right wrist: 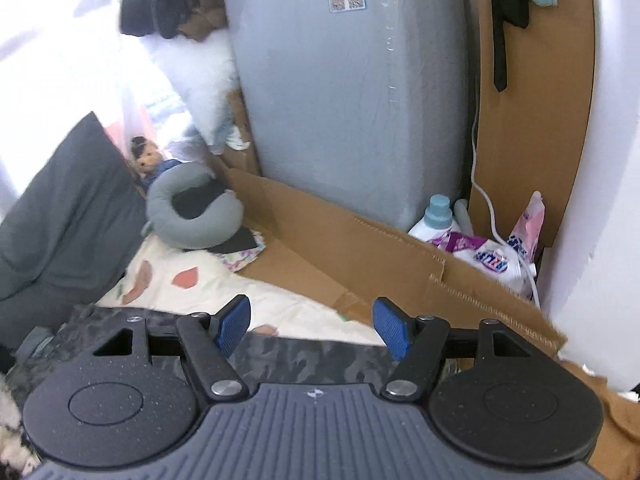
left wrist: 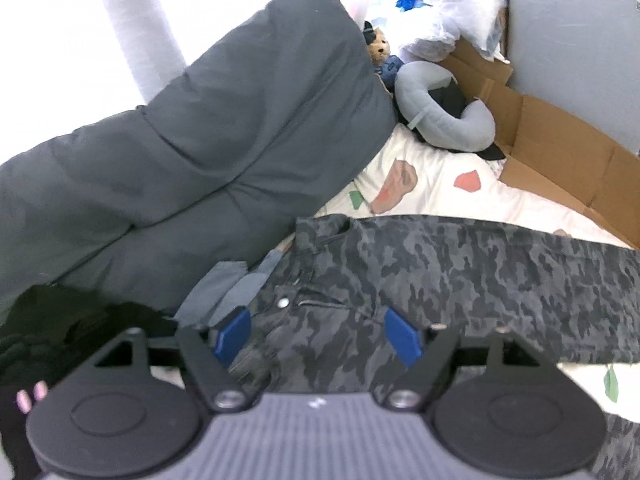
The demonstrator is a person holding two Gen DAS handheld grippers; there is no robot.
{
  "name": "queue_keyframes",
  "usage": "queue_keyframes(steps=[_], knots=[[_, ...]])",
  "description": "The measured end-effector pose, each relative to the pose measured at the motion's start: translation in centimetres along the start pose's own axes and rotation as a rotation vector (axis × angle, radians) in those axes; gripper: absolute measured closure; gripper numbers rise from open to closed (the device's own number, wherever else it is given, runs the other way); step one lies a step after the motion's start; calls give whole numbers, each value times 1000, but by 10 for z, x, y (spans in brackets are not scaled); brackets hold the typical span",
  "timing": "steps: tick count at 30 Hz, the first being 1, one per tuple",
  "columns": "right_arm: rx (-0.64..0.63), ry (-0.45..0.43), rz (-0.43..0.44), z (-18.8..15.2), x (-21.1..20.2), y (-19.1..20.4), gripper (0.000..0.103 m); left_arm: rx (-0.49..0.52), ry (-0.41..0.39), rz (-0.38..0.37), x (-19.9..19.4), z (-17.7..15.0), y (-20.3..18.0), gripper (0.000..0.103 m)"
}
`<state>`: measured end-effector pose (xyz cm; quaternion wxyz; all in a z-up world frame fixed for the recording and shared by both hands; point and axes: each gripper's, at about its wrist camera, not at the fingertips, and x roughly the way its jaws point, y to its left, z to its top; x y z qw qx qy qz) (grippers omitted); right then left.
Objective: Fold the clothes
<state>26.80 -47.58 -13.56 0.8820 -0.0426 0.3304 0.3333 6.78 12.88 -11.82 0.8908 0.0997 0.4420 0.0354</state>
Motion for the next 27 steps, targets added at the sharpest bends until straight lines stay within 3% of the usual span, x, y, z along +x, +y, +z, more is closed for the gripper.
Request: queue_keyframes(steps=[5, 12, 20, 27], knots=[[6, -24, 39, -35, -41, 1, 29, 6, -31, -40, -36, -6, 13, 19], [39, -16, 10, -84, -76, -2, 29, -16, -64, -62, -50, -23, 29, 19], [108, -13, -13, -145, -109, -17, 28, -64, -56, -97, -31, -54, 53, 20], [164, 12, -113, -204, -139, -34, 28, -126, -22, -115, 1, -83, 67, 25]])
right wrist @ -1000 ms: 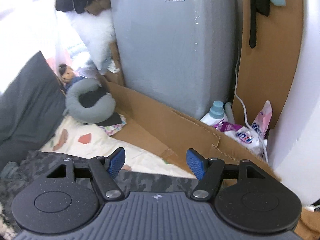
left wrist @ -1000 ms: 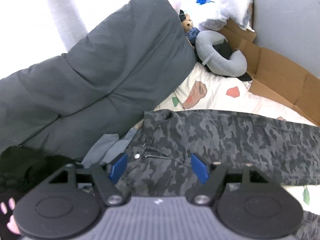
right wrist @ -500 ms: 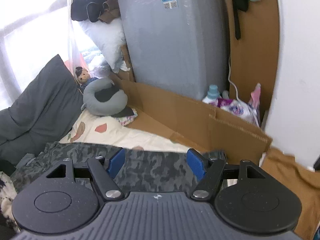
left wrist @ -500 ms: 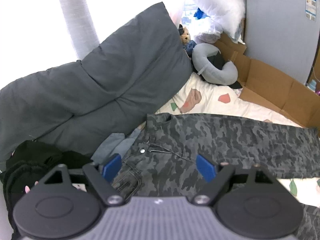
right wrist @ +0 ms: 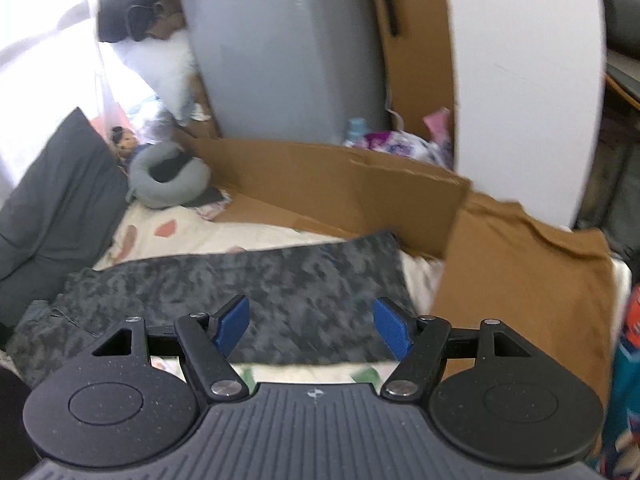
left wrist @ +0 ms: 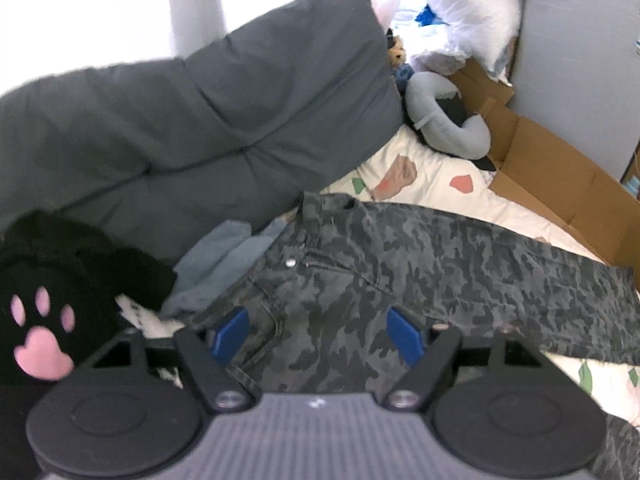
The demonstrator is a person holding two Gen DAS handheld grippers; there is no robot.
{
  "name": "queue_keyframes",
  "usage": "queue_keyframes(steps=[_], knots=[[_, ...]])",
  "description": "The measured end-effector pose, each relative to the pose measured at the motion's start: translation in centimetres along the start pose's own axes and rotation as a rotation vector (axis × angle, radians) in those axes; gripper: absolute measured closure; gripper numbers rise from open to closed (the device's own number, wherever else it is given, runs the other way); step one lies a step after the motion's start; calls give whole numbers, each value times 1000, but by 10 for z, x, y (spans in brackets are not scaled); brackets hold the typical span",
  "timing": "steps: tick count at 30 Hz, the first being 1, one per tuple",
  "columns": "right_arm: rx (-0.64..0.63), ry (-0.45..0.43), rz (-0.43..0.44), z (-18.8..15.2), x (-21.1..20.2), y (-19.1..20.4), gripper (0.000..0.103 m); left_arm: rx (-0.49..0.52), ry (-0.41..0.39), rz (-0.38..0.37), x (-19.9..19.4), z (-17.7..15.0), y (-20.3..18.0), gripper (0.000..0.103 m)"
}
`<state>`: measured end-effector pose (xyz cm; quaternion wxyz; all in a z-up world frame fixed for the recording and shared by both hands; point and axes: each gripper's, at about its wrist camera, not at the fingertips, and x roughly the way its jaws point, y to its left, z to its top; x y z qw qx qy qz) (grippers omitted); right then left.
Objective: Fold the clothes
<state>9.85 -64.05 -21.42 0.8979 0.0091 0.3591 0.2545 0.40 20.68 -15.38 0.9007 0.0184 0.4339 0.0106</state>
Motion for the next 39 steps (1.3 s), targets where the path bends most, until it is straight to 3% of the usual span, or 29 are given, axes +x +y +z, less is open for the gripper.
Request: queue_keyframes(steps=[7, 22, 30, 39], knots=[[6, 31, -90, -48, -33, -21, 28, 12, 28, -21, 19, -22, -6, 25], [-10, 166, -165, -130, -90, -54, 26, 191, 53, -102, 36, -72, -74, 24], [-43, 227, -186, -166, -102, -59, 27, 181, 102, -121, 52, -99, -92, 21], [45, 354, -225, -233, -93, -69, 27, 155, 172, -94, 65, -129, -89, 21]])
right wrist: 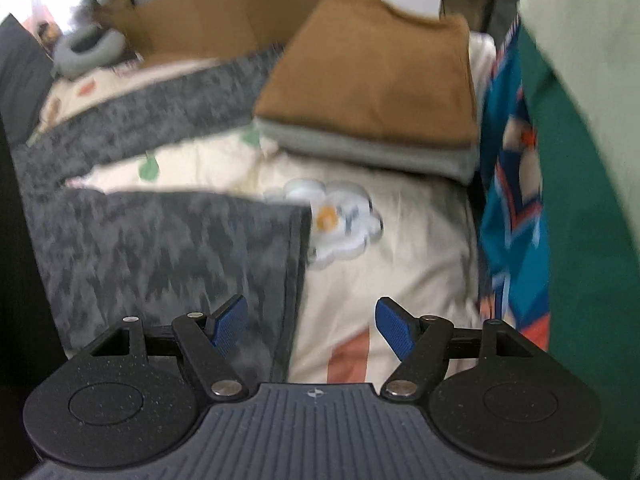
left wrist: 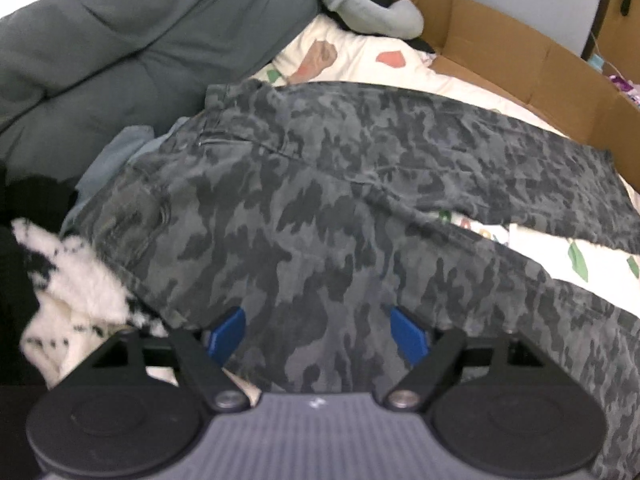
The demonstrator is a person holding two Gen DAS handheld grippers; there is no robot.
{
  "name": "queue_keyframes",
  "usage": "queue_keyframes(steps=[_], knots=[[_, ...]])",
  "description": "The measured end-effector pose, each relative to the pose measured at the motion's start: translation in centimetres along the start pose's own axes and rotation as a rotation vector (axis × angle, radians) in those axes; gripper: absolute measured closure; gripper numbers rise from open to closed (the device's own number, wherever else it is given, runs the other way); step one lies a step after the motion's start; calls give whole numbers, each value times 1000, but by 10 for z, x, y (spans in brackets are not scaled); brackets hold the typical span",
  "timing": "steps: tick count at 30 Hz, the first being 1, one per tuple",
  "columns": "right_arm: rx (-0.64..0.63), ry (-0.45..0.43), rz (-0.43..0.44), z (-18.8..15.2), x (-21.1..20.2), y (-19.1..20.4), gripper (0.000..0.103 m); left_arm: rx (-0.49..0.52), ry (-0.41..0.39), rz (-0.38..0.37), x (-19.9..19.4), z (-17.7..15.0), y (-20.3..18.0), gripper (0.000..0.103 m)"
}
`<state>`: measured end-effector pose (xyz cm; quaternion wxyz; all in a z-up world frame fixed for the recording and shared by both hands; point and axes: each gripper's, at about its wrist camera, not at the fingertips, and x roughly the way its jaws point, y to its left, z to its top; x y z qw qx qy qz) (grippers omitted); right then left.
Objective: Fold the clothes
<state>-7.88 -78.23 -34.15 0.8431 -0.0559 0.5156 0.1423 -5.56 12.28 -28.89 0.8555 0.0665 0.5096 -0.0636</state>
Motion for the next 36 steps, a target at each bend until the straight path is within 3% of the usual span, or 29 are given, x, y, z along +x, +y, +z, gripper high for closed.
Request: queue_keyframes(steps=[10, 19, 24, 29, 36], knots=[[153, 186, 119, -68, 67, 13, 29, -37, 63, -23, 7, -15, 0, 22], [371, 316, 206, -108, 109, -3, 29, -54, 147, 3, 17, -25, 7, 22], [488, 321, 254, -123, 120, -13, 29, -59, 162, 20, 12, -28, 14, 22], [608, 323, 327, -132, 127, -25, 42, -37, 170, 52, 7, -31, 21, 21], [760, 317, 411, -140, 133, -35, 48, -97, 179, 61, 1, -37, 36, 21]])
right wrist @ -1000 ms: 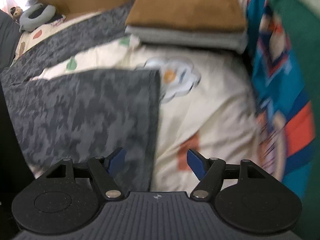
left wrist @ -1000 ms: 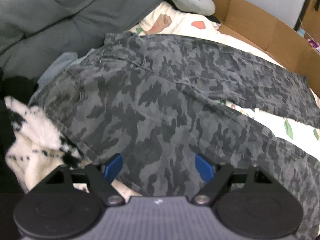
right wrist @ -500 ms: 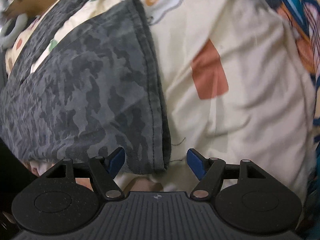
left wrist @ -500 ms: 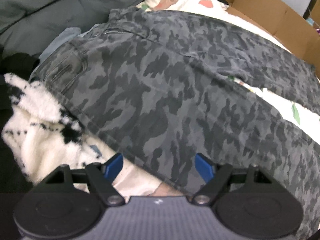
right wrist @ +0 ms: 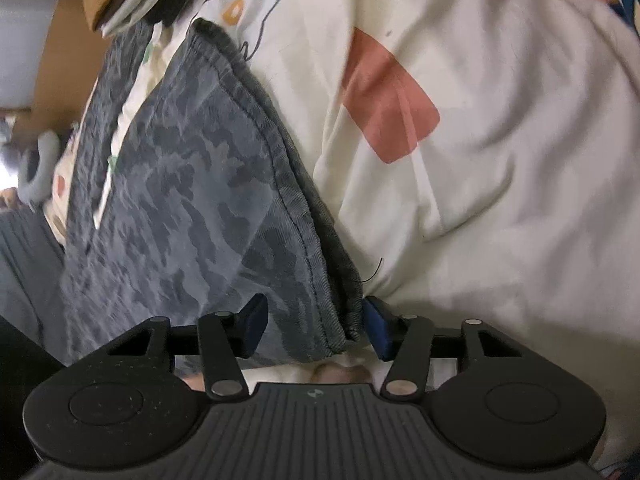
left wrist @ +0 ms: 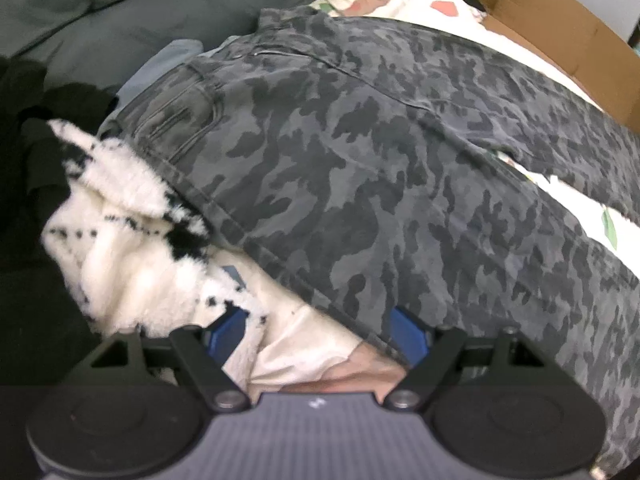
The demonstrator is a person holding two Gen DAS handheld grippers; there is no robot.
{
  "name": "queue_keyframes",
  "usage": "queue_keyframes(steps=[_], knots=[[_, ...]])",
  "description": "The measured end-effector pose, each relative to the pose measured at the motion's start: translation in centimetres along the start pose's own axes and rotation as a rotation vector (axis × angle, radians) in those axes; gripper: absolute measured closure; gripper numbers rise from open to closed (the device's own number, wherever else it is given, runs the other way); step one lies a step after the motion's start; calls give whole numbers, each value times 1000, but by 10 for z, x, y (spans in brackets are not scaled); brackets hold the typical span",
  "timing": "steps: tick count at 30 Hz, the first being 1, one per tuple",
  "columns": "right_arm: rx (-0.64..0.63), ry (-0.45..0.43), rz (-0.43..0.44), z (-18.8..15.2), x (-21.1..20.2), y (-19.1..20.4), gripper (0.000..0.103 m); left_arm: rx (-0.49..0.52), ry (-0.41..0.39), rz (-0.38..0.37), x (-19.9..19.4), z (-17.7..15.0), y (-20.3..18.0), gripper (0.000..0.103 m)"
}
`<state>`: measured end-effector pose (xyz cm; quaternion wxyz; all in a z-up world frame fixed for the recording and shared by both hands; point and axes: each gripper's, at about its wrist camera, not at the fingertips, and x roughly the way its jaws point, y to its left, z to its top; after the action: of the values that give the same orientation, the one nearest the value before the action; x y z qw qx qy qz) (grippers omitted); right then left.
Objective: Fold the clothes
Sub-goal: 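Move the right tool to the leg hem and close on it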
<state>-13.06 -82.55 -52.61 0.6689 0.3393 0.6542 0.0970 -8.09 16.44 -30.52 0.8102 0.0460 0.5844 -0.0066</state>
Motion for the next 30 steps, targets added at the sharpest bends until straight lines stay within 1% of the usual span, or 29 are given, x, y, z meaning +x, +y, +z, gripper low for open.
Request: queue_keyframes(steps=[5, 7, 12, 14, 17, 21, 23, 28, 29, 30], knots=[[49, 53, 13, -2, 9, -7, 48, -12, 15, 13, 0, -1, 5, 21], [68, 51, 31, -4, 10, -10, 48, -17, 15, 11, 0, -1, 6, 21], [89, 30, 161, -4, 2, -10, 48, -6, 21, 0, 3, -2, 2, 20], [87, 15, 205, -3, -3, -8, 54, 4, 23, 0, 4, -3, -1, 19], [81, -3, 247, -1, -6, -4, 54, 13, 27, -4, 5, -4, -6, 19], [78, 8, 220, 1, 3, -2, 54, 39, 23, -12, 3, -4, -13, 18], [87, 19, 214, -1, 8, -8, 54, 50, 19, -8, 2, -3, -14, 18], [110, 23, 206, -4, 22, -14, 55, 17, 27, 0, 4, 2, -8, 18], [107, 25, 201, -4, 23, -13, 60, 11, 28, 1, 4, 3, -7, 18], [97, 27, 191, -4, 25, -10, 69, 6, 28, 1, 5, 4, -6, 18]])
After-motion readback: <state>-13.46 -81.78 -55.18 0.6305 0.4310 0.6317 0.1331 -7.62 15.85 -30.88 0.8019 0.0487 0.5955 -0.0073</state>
